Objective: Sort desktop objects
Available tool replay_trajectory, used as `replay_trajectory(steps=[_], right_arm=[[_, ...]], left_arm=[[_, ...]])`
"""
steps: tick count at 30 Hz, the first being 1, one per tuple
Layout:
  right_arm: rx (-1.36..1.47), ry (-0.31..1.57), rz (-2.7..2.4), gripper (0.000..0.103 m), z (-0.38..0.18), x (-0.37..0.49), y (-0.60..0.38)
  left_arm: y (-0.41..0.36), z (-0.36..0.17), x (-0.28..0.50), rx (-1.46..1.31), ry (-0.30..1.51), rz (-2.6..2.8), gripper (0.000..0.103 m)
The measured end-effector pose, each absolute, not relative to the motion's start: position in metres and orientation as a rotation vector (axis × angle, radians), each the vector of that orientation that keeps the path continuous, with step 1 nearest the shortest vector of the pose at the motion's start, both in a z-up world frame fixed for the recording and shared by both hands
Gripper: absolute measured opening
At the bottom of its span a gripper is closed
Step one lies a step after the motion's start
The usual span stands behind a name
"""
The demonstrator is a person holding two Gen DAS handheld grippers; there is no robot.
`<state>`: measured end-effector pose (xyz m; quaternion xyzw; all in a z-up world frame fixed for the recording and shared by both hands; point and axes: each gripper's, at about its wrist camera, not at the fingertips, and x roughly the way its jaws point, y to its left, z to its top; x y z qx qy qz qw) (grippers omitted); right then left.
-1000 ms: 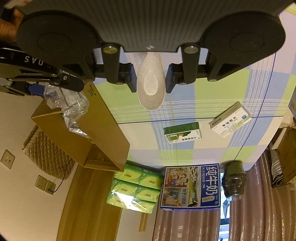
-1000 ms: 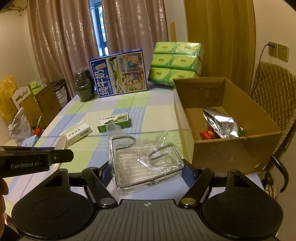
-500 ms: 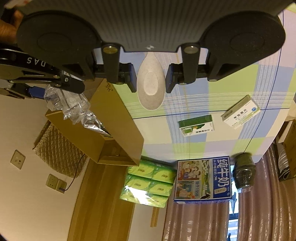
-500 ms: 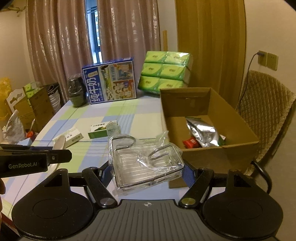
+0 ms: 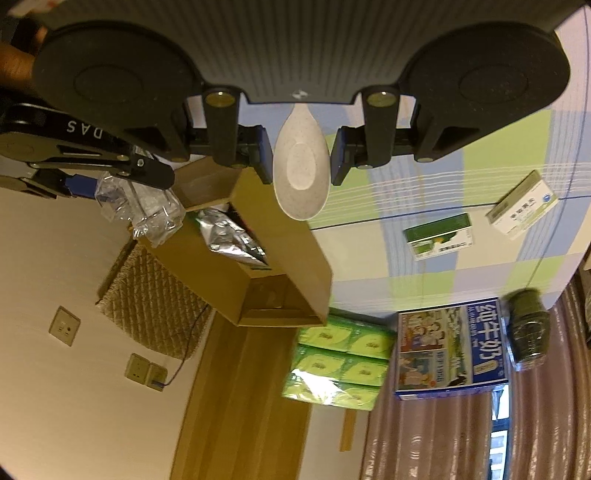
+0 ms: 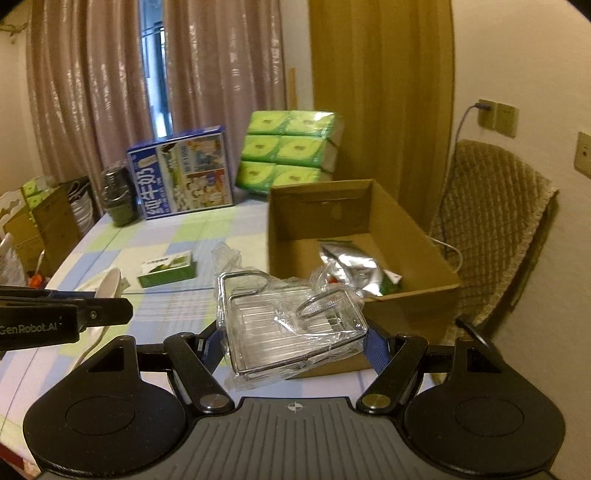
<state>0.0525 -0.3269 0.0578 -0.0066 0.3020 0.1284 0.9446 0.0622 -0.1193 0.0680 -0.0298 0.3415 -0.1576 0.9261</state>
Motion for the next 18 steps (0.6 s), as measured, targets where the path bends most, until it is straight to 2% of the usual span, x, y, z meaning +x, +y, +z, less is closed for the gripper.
replay_trajectory(steps=[18], right_arm=[[0.009, 0.622, 0.181, 0.071, 0.059, 0.07, -0.379]], left_arm=[[-0.186, 0.071, 0.084, -0.06, 0.725, -0.42, 0.027]])
